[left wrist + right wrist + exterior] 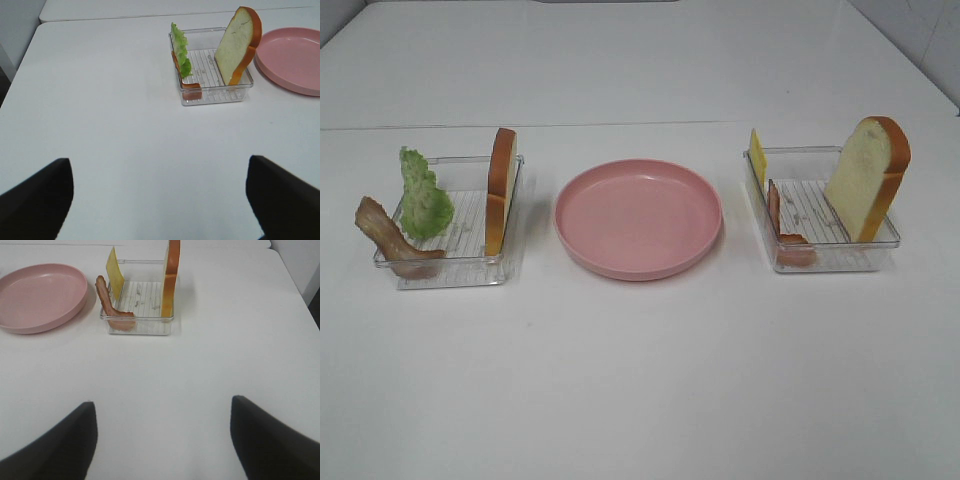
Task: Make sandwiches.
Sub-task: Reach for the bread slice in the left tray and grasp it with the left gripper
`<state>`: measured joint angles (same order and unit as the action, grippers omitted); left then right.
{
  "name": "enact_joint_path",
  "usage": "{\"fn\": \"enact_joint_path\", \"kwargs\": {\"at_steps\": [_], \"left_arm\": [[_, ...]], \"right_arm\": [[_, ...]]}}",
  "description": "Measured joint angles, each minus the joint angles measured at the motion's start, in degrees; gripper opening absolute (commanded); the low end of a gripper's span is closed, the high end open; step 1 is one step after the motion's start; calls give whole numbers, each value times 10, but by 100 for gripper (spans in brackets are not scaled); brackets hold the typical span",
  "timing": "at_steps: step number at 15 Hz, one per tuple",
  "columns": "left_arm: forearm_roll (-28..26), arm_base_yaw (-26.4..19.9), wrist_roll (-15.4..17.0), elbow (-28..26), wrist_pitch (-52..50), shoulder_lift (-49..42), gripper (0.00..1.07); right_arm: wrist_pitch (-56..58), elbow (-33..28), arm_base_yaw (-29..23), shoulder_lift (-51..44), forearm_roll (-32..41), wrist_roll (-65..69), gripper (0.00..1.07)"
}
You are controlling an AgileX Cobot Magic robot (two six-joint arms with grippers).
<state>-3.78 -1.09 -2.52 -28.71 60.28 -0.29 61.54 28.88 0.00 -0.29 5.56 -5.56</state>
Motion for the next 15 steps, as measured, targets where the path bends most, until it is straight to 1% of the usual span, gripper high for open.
{"fn": "enact_joint_path", "kwargs": {"at_steps": [2,5,7,8,9,10,11,12,13,14,15], "left_arm": [[0,0,0,-5,-3,7,88],[-1,0,0,-32,-54,54,88],[-4,0,-2,-48,-91,121,88],[-6,0,-2,-53,-99,140,88],[-8,0,-2,-68,-114,198,88],[-16,0,-3,-113,-128,309,88],[-19,0,-3,-143,-128,364,88],[-22,0,-3,-160,-128,394,88],[-34,0,-4,-213,-123,481,88],[-38,0,-4,-228,-120,502,88],[-48,0,-4,-263,-115,551,88]], "right_arm": [[0,0,0,0,0,0,71],[0,0,0,0,0,0,71],[0,0,0,0,0,0,71],[0,0,0,0,0,0,71],[0,0,0,0,0,0,71],[0,0,0,0,0,0,71],[0,0,0,0,0,0,71],[0,0,0,0,0,0,71],[0,0,0,0,0,0,71],[0,0,0,0,0,0,71],[0,0,0,0,0,0,71]]}}
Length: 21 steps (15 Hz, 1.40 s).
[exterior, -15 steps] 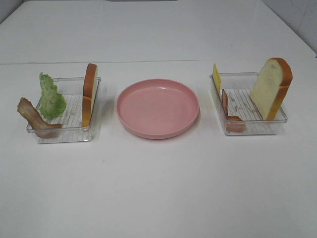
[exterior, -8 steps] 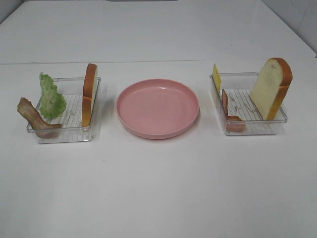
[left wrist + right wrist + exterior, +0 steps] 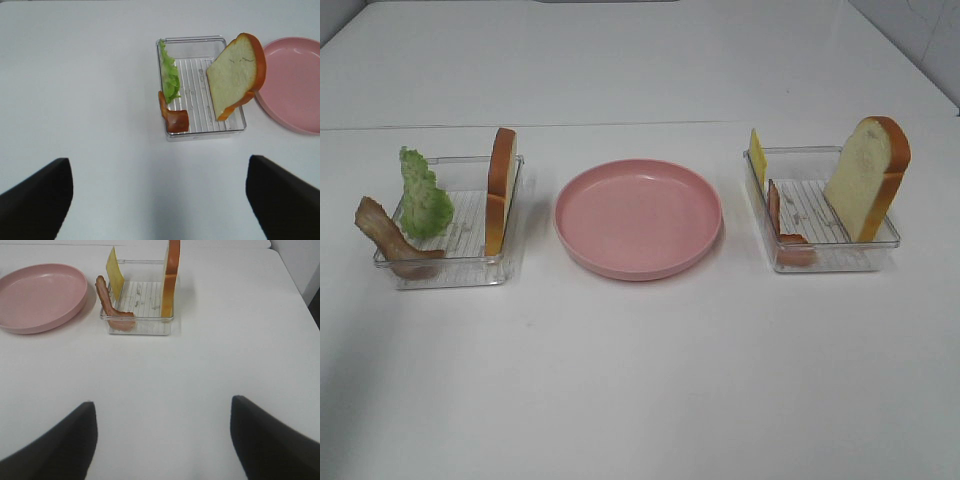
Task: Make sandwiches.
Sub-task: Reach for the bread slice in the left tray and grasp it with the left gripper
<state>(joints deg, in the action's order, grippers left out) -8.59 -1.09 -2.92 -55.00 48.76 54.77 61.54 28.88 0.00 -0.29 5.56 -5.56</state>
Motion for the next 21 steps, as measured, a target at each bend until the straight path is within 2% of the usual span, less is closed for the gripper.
{"fn": "enact_joint_path", "kwargs": {"at_steps": [2,3,8,12,16,21], "left_arm": [[-20,0,-1,-55,15,70,88],[-30,4,-12,-100,27,136,87],[-35,78,-19,-216,32,302,87],[-35,131,29,-306,42,422,87],[-18,172,74,-391,109,511,87],[83,231,163,-490,175,602,83]], "right_arm": [[0,0,0,0,0,0,71],[0,0,0,0,0,0,71],[0,0,0,0,0,0,71],[0,0,0,0,0,0,71],[0,0,0,0,0,0,71],[0,0,0,0,0,0,71]]}}
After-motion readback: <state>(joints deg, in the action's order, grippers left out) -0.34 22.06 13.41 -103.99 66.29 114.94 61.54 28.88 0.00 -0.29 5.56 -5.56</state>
